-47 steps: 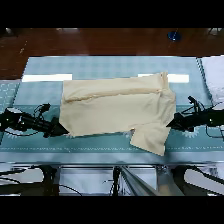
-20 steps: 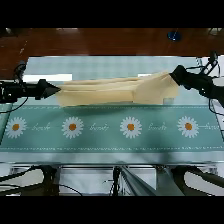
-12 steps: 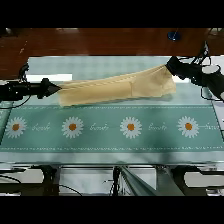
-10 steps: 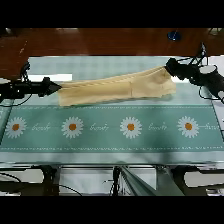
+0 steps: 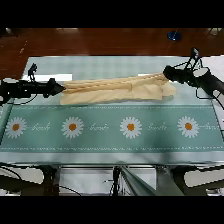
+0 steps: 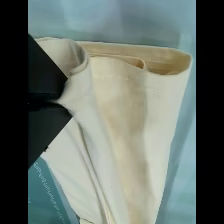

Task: Fold the shirts.

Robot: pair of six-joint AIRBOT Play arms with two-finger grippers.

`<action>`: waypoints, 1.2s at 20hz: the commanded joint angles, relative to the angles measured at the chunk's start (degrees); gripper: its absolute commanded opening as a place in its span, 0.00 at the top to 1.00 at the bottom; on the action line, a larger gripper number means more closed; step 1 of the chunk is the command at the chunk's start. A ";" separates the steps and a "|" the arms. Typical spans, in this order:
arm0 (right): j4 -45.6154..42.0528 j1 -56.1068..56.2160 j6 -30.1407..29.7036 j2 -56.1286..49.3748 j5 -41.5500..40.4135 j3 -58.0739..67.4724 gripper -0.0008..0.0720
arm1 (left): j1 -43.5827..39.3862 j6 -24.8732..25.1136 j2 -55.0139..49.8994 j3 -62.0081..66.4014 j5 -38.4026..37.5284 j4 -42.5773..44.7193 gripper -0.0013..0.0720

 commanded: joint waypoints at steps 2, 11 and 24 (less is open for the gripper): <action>-1.53 0.04 0.07 -2.01 -0.35 0.07 0.94 | -0.07 0.04 -0.39 0.26 3.34 0.04 0.83; -9.73 -3.13 -1.88 8.39 1.01 1.46 0.31 | 4.70 0.02 1.22 7.93 3.26 1.40 0.20; -4.70 -20.33 3.37 -7.69 53.40 27.34 0.15 | 1.14 -9.75 6.84 21.90 -5.31 16.00 0.26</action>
